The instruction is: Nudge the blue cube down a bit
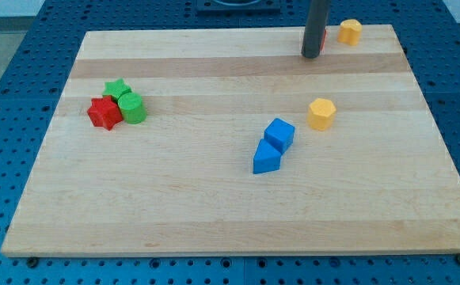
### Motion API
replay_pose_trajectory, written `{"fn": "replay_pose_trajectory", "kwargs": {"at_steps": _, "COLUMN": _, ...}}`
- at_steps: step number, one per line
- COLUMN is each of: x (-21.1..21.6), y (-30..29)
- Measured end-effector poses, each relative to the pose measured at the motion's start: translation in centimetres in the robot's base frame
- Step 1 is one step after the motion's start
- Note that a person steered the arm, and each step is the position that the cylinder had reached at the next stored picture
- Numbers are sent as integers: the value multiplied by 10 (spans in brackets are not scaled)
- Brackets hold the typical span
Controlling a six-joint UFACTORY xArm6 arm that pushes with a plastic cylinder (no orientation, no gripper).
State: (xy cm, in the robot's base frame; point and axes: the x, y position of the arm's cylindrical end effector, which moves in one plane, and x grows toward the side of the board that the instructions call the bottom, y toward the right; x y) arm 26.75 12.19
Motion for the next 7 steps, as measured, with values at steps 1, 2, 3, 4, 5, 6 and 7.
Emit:
{"fn": "replay_pose_trajectory", "kwargs": {"at_steps": 1, "x": -3, "y": -14}}
{"fn": "replay_pose_trajectory", "kwargs": {"at_steps": 2, "x": -22, "y": -15}}
{"fn": "replay_pose_trajectory", "kwargs": {"at_steps": 3, "x": -38, "y": -14}}
{"fn": "replay_pose_trajectory", "kwargs": {"at_steps": 4, "x": -41, "y": -3}}
{"fn": "replay_pose_trajectory", "kwargs": {"at_steps": 5, "x": -42, "y": 3}}
{"fn": "replay_pose_trajectory", "kwargs": {"at_steps": 6, "x": -45, "y": 1}}
{"fn": "replay_pose_trajectory", "kwargs": {"at_steps": 7, "x": -13, "y": -11}}
